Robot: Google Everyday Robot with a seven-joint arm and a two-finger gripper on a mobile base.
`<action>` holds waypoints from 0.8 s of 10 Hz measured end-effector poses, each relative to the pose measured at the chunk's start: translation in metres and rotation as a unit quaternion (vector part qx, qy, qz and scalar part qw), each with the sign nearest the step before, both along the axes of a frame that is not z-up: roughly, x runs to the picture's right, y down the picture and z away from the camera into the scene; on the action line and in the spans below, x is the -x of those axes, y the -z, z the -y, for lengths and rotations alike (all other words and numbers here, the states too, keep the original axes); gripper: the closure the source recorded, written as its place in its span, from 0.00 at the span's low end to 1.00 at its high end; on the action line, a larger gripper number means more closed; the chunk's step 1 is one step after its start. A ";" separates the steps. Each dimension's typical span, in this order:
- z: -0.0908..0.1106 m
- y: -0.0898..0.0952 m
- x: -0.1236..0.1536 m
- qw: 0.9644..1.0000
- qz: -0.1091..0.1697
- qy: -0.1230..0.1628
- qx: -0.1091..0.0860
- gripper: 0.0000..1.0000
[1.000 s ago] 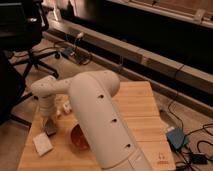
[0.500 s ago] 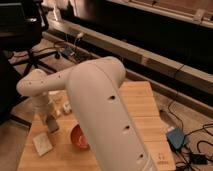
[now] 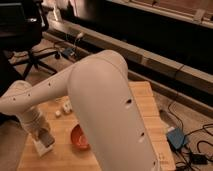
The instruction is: Place the eraser on the white sponge
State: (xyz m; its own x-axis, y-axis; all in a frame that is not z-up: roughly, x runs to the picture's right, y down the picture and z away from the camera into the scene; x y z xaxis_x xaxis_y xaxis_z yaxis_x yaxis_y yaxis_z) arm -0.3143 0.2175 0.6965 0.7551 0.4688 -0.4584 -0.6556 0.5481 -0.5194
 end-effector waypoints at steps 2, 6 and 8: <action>-0.010 0.000 0.015 1.000 0.025 0.007 -0.013 1.00; -0.025 -0.017 0.024 0.999 0.032 0.018 -0.034 0.80; -0.039 -0.028 0.026 0.999 0.022 0.027 -0.034 0.58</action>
State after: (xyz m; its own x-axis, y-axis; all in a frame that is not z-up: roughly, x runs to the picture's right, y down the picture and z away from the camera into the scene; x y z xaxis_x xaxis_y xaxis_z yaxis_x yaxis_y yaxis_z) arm -0.3407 0.2566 0.7245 0.7990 0.4554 -0.3928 -0.6013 0.6166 -0.5082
